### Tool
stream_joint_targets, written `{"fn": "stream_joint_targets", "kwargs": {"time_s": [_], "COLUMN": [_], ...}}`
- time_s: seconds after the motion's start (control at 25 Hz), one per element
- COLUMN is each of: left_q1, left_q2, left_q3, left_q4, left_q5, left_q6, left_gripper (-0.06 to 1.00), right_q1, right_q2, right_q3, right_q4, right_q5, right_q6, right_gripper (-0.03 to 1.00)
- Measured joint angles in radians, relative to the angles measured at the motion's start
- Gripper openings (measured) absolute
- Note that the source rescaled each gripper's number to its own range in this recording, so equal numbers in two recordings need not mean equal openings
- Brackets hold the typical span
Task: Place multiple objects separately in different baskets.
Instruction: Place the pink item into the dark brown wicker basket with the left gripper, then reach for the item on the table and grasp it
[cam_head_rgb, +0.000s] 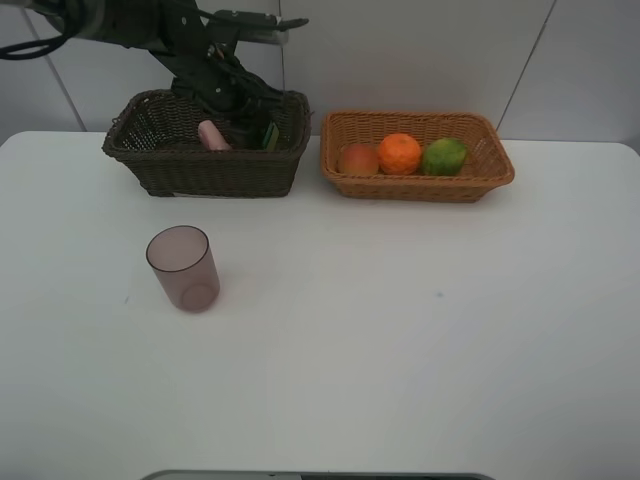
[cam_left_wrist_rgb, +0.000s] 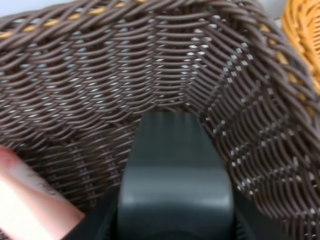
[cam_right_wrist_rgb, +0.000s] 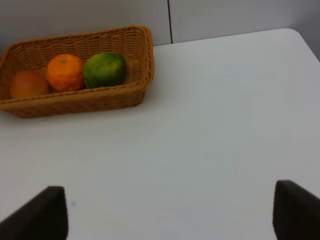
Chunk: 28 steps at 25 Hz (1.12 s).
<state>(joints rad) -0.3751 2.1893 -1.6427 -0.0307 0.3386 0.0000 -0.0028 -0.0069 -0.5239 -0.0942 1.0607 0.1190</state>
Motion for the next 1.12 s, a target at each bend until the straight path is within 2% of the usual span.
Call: {"fn": "stream_joint_targets", "kwargs": {"time_s": [0.4, 0.44, 0.64, 0.76, 0.88, 1.12], "left_q1": [-0.008, -0.008, -0.009, -0.016, -0.021, -0.046], "left_q2": [0.007, 0.007, 0.003, -0.026, -0.078, -0.182], "left_q3": [0.0, 0.0, -0.005, -0.005, -0.005, -0.005], "left_q4": [0.0, 0.0, 0.0, 0.004, 0.011, 0.023], "left_q5": [-0.003, -0.003, -0.004, 0.018, 0.093, 0.373], "left_q6": [0.01, 0.01, 0.01, 0.011, 0.012, 0.0], "left_gripper": [0.46, 0.49, 0.84, 0.89, 0.9, 0.9], "right_q1": [0.0, 0.0, 0.0, 0.0, 0.0, 0.0], "right_q2": [0.0, 0.0, 0.0, 0.0, 0.0, 0.0], "right_q3": [0.0, 0.0, 0.0, 0.0, 0.0, 0.0], "right_q4": [0.0, 0.0, 0.0, 0.0, 0.0, 0.0], "right_q5": [0.0, 0.0, 0.0, 0.0, 0.0, 0.0], "right_q6": [0.0, 0.0, 0.0, 0.0, 0.0, 0.0], "right_gripper": [0.78, 0.78, 0.78, 0.78, 0.78, 0.78]}}
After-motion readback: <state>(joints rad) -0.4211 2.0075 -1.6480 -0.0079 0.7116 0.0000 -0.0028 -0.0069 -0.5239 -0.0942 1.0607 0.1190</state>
